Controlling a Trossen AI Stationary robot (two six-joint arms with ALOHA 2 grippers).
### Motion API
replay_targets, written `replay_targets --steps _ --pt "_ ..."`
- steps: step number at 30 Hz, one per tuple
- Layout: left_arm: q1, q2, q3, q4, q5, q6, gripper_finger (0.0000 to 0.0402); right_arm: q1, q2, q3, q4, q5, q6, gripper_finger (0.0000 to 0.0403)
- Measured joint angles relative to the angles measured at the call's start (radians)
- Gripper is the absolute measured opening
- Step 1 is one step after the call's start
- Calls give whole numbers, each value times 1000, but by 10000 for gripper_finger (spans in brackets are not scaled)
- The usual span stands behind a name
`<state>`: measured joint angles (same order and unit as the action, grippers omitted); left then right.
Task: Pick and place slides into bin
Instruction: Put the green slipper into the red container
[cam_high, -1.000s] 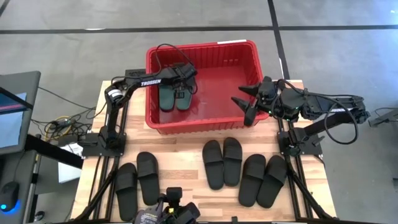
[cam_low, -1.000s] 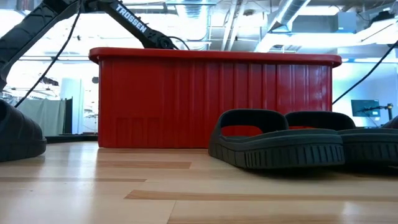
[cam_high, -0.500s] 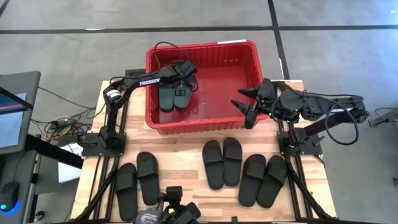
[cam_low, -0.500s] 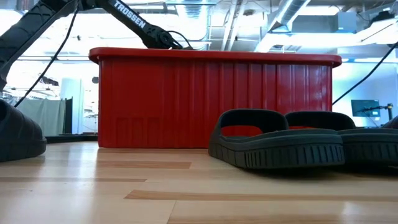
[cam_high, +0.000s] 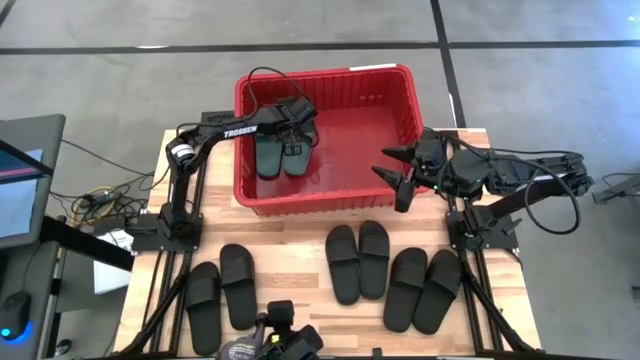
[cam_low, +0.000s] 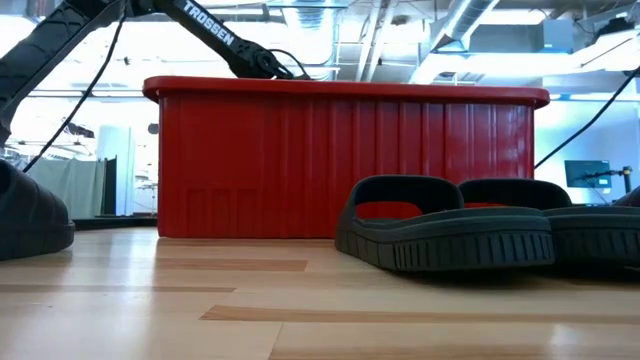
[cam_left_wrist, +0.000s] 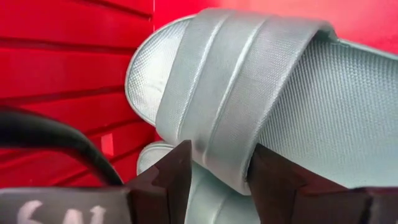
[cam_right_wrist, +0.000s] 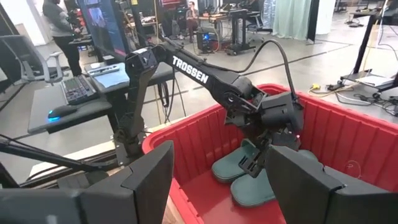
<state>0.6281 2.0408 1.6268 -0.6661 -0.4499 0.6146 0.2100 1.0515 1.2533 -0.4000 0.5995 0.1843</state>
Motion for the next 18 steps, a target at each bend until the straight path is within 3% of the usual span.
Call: replay_targets --steps 7,13,18 --pt "9 0 0 -20 1 -51 135 12 0 0 0 0 9 240" --pt "23 -1 0 -41 115 -71 135 32 0 0 0 2 10 240" --pt "24 -1 0 -15 138 -79 137 32 0 0 0 3 19 240"
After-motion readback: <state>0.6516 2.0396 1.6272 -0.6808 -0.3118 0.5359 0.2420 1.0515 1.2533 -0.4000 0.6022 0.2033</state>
